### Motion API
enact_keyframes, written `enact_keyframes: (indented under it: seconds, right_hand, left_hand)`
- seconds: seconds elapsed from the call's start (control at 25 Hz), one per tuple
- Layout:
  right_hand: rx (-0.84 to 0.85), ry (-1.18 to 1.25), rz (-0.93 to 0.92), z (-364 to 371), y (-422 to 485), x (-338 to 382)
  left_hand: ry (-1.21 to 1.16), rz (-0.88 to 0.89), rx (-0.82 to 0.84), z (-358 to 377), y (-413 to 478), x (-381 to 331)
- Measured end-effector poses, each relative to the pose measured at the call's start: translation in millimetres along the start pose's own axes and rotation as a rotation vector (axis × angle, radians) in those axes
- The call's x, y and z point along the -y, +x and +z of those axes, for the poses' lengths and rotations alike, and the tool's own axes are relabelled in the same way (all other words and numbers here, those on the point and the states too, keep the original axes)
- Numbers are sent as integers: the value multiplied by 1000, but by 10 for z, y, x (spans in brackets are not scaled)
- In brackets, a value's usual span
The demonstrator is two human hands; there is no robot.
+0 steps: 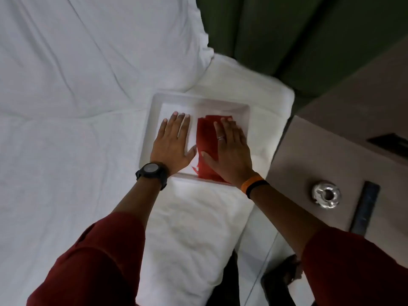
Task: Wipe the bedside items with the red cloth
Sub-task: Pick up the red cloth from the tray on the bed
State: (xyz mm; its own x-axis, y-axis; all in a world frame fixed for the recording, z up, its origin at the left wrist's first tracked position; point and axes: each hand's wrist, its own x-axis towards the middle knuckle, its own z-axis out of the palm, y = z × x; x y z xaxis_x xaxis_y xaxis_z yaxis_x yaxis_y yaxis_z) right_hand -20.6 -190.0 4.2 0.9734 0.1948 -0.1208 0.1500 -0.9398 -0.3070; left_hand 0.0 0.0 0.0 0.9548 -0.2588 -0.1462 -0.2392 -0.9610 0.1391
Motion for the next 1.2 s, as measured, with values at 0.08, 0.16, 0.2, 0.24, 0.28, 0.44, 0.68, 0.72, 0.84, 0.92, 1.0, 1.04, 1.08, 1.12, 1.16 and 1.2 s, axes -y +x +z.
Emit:
enact_keyframes:
  seconds: [0.08, 0.16, 0.2, 0.24, 0.28, 0.44, 0.68, 0.72, 0.84, 0.92, 1.0, 1.04, 1.08, 1.12, 1.16, 1.2]
  right_hand:
    - [53, -39, 50, 151, 43, 64]
    - [93, -115, 47, 295, 44, 101]
    - [121, -123, 42, 321, 65, 125]
    - [144, -105, 34, 320, 89, 129]
    - [147, -77, 37, 280, 129, 121]
    - [-19, 143, 75, -106, 205, 53]
    - [-515, 485, 213, -856, -338, -486]
    - [-529, 505, 254, -899, -498, -690]
    - [-500, 531, 436, -828, -1129, -1453]
    - [-430, 548, 575, -609, -1577, -1950]
    - [-362, 547, 739, -286, -2045, -2474]
    - [-349, 548, 806, -114, -2247, -2682]
    - [-357, 546, 869, 53, -2435, -2868]
    - [-376, 541, 925, 212, -2587, -3022]
    - [-407, 529, 967, 375, -2711, -3176]
    - [-446, 514, 991, 513, -2770, -3305]
  left_hand:
    - [-8, -45, 96, 141, 36, 72]
    - [-1, -62, 151, 282, 64, 127]
    - [0, -55, 152, 319, 93, 131]
    - [-6, -45, 151, 326, 119, 120]
    - [-9, -35, 145, 315, 147, 107]
    - [-14, -15, 52, 113, 243, -155]
    - [-110, 125, -164, -296, 498, -1108]
    - [-110, 157, -159, -305, 527, -1322]
    - [-130, 271, -150, -111, 550, -2085]
    - [-166, 349, -102, 221, 492, -2563]
    - [-198, 430, -2, 706, 429, -3039]
    - [-193, 462, 80, 952, 403, -3223]
    - [-182, 493, 171, 1206, 388, -3395]
    - [-177, 520, 257, 1440, 380, -3536]
    - [-183, 538, 328, 1671, 369, -3679]
    - [-192, 547, 373, 1852, 366, -3791]
